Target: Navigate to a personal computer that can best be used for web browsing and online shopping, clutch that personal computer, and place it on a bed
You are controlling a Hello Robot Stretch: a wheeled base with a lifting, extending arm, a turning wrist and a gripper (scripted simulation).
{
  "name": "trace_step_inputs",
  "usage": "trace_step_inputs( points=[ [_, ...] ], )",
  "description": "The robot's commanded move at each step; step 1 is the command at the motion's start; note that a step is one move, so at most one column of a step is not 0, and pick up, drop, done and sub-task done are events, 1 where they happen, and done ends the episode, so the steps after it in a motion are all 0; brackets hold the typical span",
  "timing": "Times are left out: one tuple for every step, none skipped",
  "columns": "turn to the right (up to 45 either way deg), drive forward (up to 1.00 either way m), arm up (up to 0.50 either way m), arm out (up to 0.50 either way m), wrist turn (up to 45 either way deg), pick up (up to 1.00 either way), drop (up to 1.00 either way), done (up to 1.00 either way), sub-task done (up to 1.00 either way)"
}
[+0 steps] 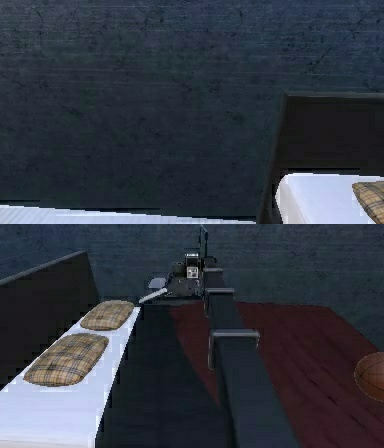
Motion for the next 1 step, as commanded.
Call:
trace_step_inputs(
  points=[
    [0.0,0.0,0.0,0.0,39.0,0.0,0.0,0.0,0.0]
  ],
)
